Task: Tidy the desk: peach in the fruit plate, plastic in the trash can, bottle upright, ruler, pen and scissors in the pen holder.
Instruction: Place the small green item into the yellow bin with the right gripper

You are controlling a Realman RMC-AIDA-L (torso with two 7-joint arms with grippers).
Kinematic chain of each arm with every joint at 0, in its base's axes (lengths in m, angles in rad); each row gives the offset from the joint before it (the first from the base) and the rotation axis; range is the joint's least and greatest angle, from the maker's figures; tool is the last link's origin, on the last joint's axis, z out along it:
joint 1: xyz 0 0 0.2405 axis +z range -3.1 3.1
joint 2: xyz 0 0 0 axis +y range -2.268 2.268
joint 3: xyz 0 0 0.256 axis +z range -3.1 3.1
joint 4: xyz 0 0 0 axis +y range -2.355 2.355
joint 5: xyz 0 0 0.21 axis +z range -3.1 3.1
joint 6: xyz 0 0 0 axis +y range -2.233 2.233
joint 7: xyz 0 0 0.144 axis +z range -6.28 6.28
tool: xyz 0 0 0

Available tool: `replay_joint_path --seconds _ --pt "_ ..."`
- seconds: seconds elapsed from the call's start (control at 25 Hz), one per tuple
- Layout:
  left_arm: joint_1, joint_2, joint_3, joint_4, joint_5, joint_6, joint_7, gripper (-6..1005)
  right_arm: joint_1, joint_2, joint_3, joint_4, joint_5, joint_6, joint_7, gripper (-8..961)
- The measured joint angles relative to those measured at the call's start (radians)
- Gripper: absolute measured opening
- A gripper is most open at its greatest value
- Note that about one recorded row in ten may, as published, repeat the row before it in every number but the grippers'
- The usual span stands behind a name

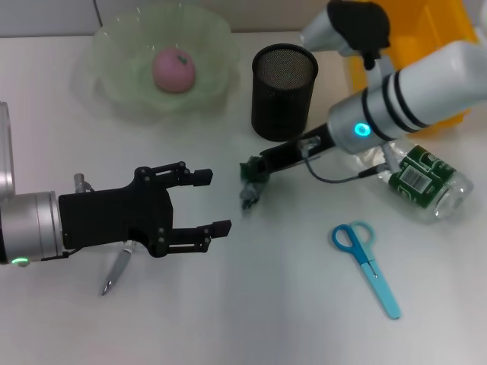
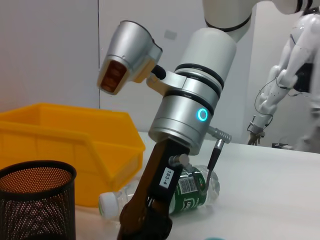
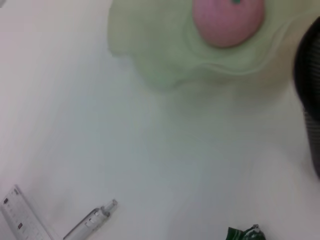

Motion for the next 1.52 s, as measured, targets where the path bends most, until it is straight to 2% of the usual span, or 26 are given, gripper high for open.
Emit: replay_joint_path --seconds 0.04,0.08,0.12,0.24,0.28,0.32,0.36,0.4,0.52,0.56,0.64,0.76,0.8,0.96,1.12,1.16,1.2,1.32,1.36,1.52 --pt "0.000 0.000 0.000 0.000 0.000 0.000 0.000 799 -0.037 -0.002 0.000 -0.047 0.000 -0.014 -0.002 152" --pt "0.000 0.000 -0.001 0.000 -0.001 0.000 0.000 799 -0.037 -0.002 0.000 -0.047 0.000 -0.014 -0.002 149" --pt "0.000 0.000 -0.001 0.000 -0.001 0.000 0.000 799 -0.080 -0.004 0.000 -0.104 0.000 -0.030 -0.006 146" --pt "0.000 -0.001 -0.001 0.000 -0.002 -0.001 0.002 799 -0.107 -0.005 0.002 -0.136 0.001 -0.041 -0.014 138" --pt "0.001 0.000 -0.002 0.000 -0.003 -0.003 0.005 799 -0.167 -0.005 0.009 -0.200 0.017 -0.060 -0.041 135" --pt "0.001 0.000 -0.002 0.000 -0.003 -0.003 0.005 799 -0.167 -0.005 0.009 -0.200 0.017 -0.060 -0.041 133" --pt "0.004 -0.001 -0.002 0.000 -0.006 -0.006 0.012 799 -0.239 -0.005 0.013 -0.260 0.071 -0.082 -0.097 130" --pt "0.004 -0.001 -0.002 0.000 -0.006 -0.006 0.012 799 -0.239 -0.005 0.013 -0.260 0.071 -0.082 -0.097 127" --pt "0.006 0.000 -0.002 0.000 -0.007 -0.010 0.014 799 -0.362 -0.007 0.016 -0.345 0.211 -0.122 -0.233 119" --pt "0.006 0.000 -0.002 0.000 -0.007 -0.011 0.014 799 -0.430 -0.008 0.046 -0.378 0.299 -0.159 -0.330 121" --pt "0.006 0.000 -0.002 0.000 -0.007 -0.013 0.014 799 -0.454 -0.008 0.073 -0.385 0.332 -0.178 -0.373 125" --pt "0.008 0.000 -0.002 -0.001 -0.008 -0.014 0.014 799 -0.525 -0.007 0.199 -0.346 0.464 -0.313 -0.580 130" --pt "0.008 0.000 -0.002 -0.001 -0.008 -0.014 0.014 799 -0.525 -0.007 0.199 -0.346 0.464 -0.313 -0.580 132" --pt "0.007 0.000 -0.002 -0.011 -0.008 -0.015 0.015 798 -0.577 -0.008 0.308 -0.303 0.532 -0.413 -0.744 139" --pt "0.003 0.000 -0.002 -0.018 -0.009 -0.016 0.014 798 -0.609 -0.007 0.446 -0.254 0.633 -0.500 -0.824 147" --pt "0.002 0.000 -0.002 -0.020 -0.009 -0.017 0.015 798 -0.618 -0.010 0.511 -0.248 0.669 -0.518 -0.837 149" --pt "0.001 0.000 -0.002 -0.021 -0.009 -0.017 0.015 798 -0.618 -0.010 0.511 -0.248 0.669 -0.518 -0.837 150" --pt "-0.006 0.000 -0.002 -0.024 -0.009 -0.019 0.015 798 -0.621 -0.014 0.617 -0.257 0.675 -0.517 -0.846 156" --pt "-0.007 0.000 -0.002 -0.025 -0.009 -0.019 0.015 798 -0.616 -0.023 0.676 -0.265 0.672 -0.506 -0.847 158" --pt "-0.008 0.000 -0.002 -0.025 -0.009 -0.019 0.015 798 -0.609 -0.039 0.724 -0.268 0.672 -0.450 -0.849 165"
